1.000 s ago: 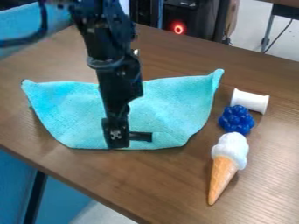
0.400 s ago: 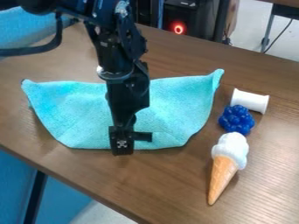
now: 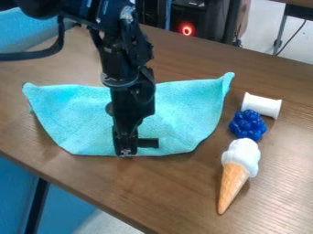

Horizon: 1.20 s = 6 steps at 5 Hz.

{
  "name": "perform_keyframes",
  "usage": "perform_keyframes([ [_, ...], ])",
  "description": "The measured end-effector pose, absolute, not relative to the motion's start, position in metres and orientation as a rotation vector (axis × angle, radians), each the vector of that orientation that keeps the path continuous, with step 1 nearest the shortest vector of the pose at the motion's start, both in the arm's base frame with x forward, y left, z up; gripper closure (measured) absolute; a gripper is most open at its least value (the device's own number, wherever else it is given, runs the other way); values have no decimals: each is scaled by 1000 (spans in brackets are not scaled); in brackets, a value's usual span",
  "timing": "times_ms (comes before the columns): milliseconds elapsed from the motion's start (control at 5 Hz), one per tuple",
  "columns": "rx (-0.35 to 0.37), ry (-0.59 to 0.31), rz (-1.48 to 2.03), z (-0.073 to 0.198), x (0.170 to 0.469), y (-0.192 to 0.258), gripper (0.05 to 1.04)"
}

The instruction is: Fold the cloth from bottom to top left

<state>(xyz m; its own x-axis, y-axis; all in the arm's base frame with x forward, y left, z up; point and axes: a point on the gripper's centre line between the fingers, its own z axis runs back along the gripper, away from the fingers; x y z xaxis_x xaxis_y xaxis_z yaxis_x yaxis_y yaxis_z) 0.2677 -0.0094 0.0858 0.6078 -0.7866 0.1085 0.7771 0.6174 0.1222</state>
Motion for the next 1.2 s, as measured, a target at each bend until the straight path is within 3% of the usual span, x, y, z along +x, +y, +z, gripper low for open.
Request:
perform_keyframes([
  [200, 80, -161, -912, 87, 264, -9, 920],
  [400, 72, -143, -914, 90, 260, -9, 1017],
  [1000, 73, -277, -680, 154, 297, 38, 1031],
  [1200, 120, -321, -600, 172, 306, 64, 1031],
])
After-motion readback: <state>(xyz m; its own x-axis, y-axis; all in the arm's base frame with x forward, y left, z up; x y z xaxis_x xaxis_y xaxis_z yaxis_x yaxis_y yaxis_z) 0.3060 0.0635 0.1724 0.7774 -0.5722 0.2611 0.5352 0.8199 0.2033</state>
